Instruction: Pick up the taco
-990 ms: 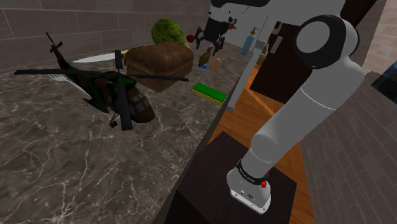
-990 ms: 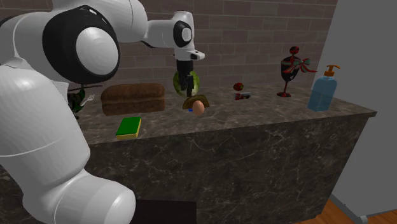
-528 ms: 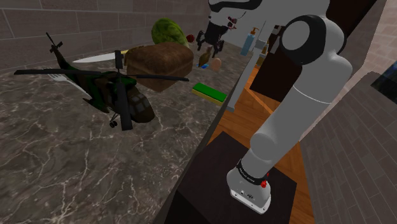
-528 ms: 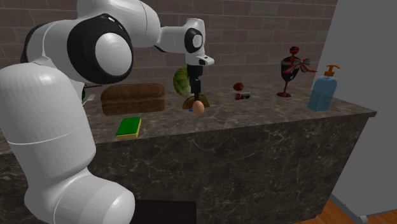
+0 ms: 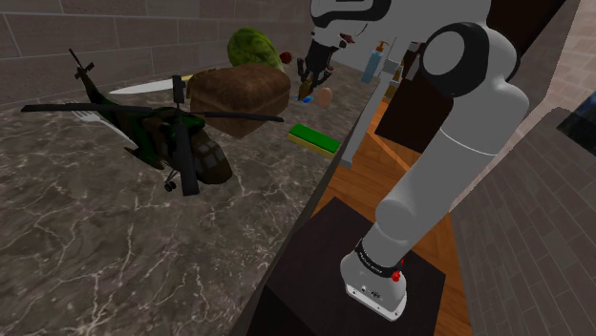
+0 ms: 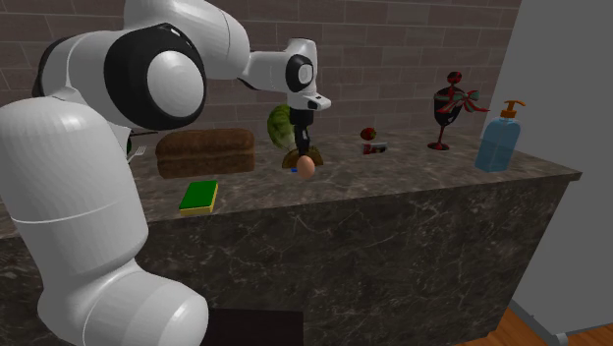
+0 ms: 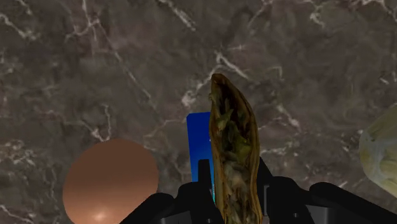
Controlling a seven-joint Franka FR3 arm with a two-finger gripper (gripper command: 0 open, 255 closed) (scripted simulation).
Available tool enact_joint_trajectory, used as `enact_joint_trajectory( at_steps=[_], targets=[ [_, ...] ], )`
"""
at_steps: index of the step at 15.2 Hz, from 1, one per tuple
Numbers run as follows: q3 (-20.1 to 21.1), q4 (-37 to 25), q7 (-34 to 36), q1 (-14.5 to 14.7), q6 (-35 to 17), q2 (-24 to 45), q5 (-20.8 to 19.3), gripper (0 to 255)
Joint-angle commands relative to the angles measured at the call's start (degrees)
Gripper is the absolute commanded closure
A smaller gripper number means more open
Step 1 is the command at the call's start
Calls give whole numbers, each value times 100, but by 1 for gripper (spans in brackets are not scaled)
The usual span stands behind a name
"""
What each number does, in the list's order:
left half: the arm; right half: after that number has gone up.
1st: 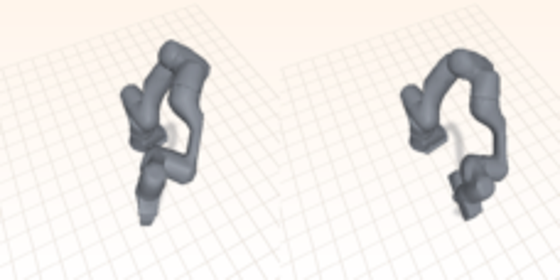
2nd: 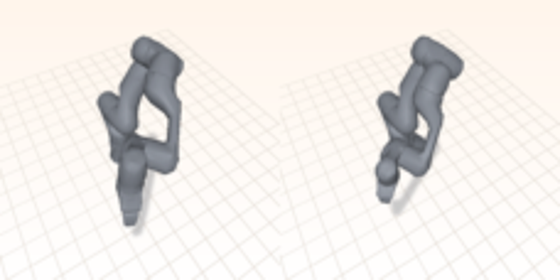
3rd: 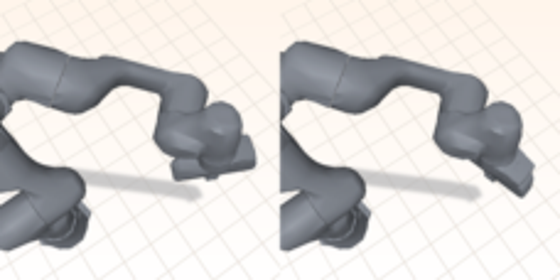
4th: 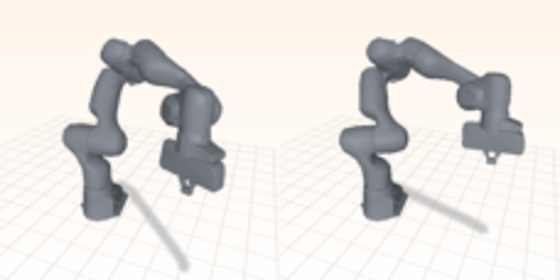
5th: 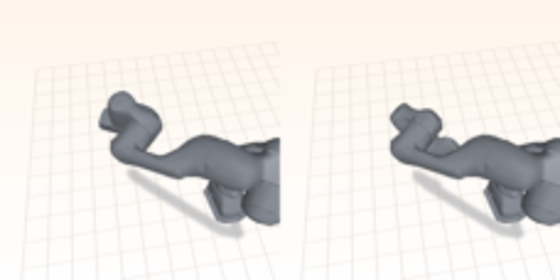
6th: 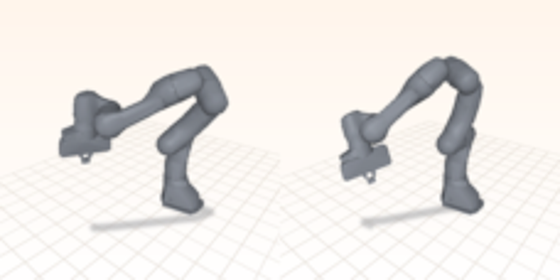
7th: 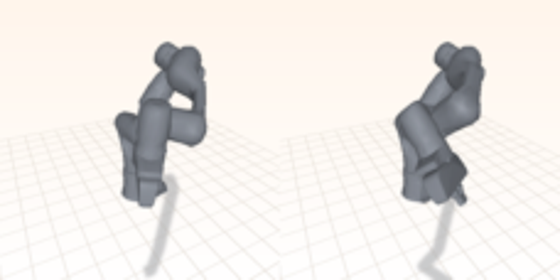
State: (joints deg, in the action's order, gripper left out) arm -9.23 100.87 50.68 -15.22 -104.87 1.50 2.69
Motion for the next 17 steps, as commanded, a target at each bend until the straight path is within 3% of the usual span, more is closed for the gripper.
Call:
enact_joint_trajectory(
  at_steps=[1,7,17],
  targets=[
    [0,12,0,0,-5,-2,-1,255],
    [1,-2,4,2,2,6,0,255],
    [-5,-852,25,-6,789,70,4,255]
  ],
)
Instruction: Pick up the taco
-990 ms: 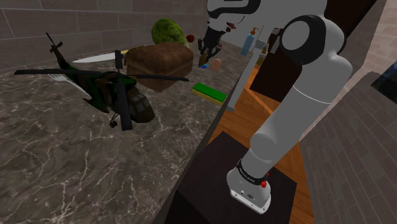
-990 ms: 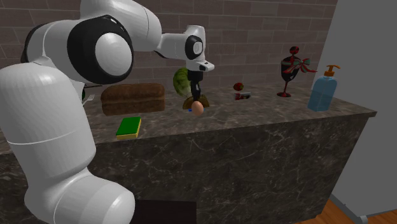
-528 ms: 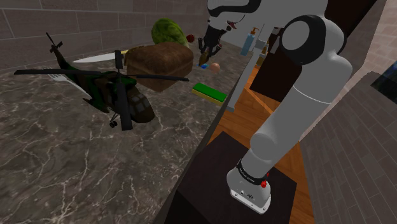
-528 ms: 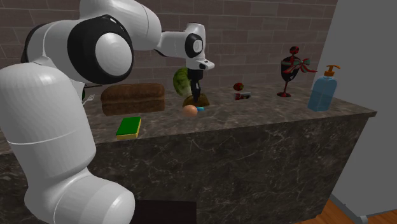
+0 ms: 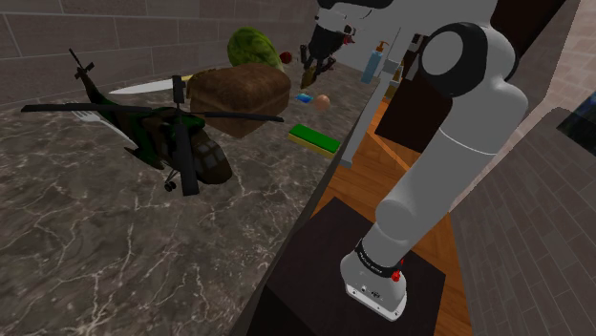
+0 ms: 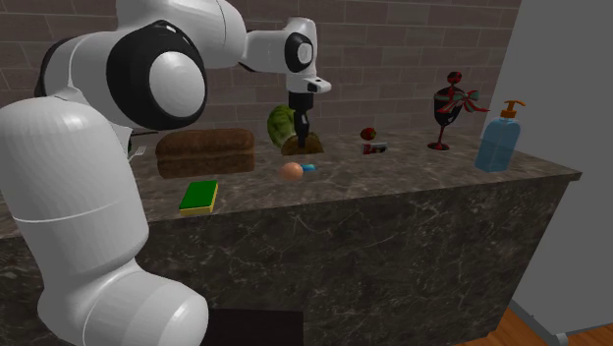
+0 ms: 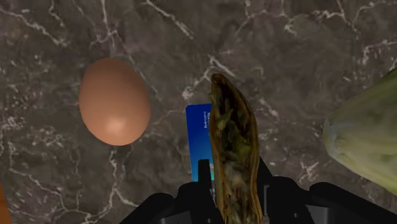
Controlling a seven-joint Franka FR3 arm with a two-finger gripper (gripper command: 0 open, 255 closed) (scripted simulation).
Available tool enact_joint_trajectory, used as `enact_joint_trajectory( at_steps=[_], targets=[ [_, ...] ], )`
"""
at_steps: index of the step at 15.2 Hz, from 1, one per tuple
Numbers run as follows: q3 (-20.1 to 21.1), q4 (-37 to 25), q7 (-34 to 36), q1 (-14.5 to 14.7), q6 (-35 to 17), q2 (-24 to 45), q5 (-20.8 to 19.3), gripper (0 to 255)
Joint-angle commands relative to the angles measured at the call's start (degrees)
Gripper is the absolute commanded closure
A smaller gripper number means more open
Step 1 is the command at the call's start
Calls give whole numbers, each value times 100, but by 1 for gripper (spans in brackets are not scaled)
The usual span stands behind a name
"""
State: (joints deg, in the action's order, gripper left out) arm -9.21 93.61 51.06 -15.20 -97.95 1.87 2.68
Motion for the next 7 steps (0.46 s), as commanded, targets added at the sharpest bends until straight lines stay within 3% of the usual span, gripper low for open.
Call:
enact_joint_trajectory(
  at_steps=[1,7],
  targets=[
    [-9,-222,-11,-10,179,46,8,255],
    [-14,-642,-7,-18,523,123,20,255]
  ],
)
